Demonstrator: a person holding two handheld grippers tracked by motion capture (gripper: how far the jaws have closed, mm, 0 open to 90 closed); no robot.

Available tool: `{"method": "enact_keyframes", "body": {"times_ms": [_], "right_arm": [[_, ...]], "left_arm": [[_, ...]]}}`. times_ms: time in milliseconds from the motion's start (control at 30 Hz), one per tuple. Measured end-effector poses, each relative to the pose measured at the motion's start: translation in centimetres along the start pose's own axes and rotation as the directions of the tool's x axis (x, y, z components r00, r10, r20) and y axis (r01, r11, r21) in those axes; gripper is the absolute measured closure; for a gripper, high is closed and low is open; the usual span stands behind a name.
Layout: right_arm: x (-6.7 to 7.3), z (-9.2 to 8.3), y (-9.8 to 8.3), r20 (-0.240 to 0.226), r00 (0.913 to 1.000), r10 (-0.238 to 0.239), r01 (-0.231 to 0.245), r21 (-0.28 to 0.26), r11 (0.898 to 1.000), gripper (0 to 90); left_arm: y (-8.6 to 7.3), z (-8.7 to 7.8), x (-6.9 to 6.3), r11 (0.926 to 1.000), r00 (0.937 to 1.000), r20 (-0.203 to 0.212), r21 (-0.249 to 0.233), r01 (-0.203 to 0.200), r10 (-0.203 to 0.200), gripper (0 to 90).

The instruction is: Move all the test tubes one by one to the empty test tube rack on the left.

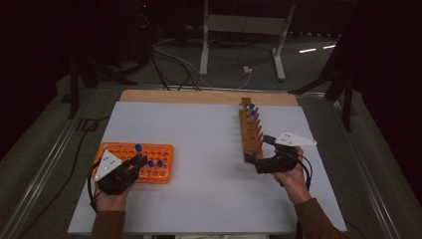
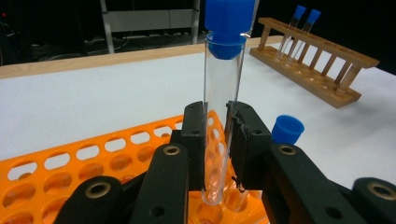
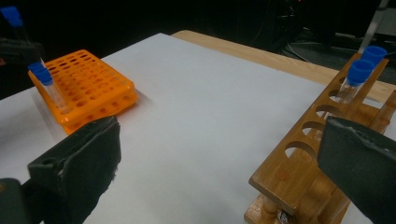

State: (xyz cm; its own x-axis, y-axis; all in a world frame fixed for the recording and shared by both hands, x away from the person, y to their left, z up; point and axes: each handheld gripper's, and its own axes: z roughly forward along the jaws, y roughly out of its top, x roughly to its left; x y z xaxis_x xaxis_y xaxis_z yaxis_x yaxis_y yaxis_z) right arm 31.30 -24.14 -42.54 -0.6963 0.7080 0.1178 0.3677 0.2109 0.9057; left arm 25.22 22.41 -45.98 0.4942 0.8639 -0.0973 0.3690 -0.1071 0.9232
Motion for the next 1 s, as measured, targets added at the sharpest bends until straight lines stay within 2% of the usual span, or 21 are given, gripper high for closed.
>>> {"method": "enact_keyframes", "body": {"times_ms": [267,367,533,700,867,1000], "right_arm": [[0.0,-0.1,0.0,0.0,1.0,-0.002,0.002,-0.004,1.0,0.0],[0.0,-0.1,0.0,-0.002,1.0,-0.002,0.002,-0.004,1.0,0.0],[0.1,-0.1,-0.1,-0.005,1.0,-0.001,0.001,-0.004,1.0,0.0],[0.1,-0.1,-0.2,-0.008,1.0,0.0,0.0,-0.006,1.0,0.0],[0.1,-0.1,-0.3,-0.012,0.9999,0.002,-0.002,-0.006,1.0,0.0],[0.1,-0.1,-0.4,-0.015,0.9999,0.003,-0.003,-0.008,1.0,0.0]], "left_arm": [[-0.8,0.4,0.1,0.9997,1.0,0.004,0.025,-0.006,0.006,78.0],[-1.1,0.4,0.2,0.9998,0.9996,0.027,0.019,-0.006,0.006,77.9],[-1.5,0.6,0.3,0.9983,0.9993,0.033,0.055,-0.022,0.02,77.9],[-2.1,1.0,0.5,0.9922,0.9989,0.043,0.123,-0.021,0.016,77.9],[-2.4,1.4,0.5,0.9823,0.9983,0.046,0.182,-0.044,0.036,77.9],[-2.4,1.6,0.8,0.9782,0.9988,0.046,0.206,-0.025,0.016,78.1]]}}
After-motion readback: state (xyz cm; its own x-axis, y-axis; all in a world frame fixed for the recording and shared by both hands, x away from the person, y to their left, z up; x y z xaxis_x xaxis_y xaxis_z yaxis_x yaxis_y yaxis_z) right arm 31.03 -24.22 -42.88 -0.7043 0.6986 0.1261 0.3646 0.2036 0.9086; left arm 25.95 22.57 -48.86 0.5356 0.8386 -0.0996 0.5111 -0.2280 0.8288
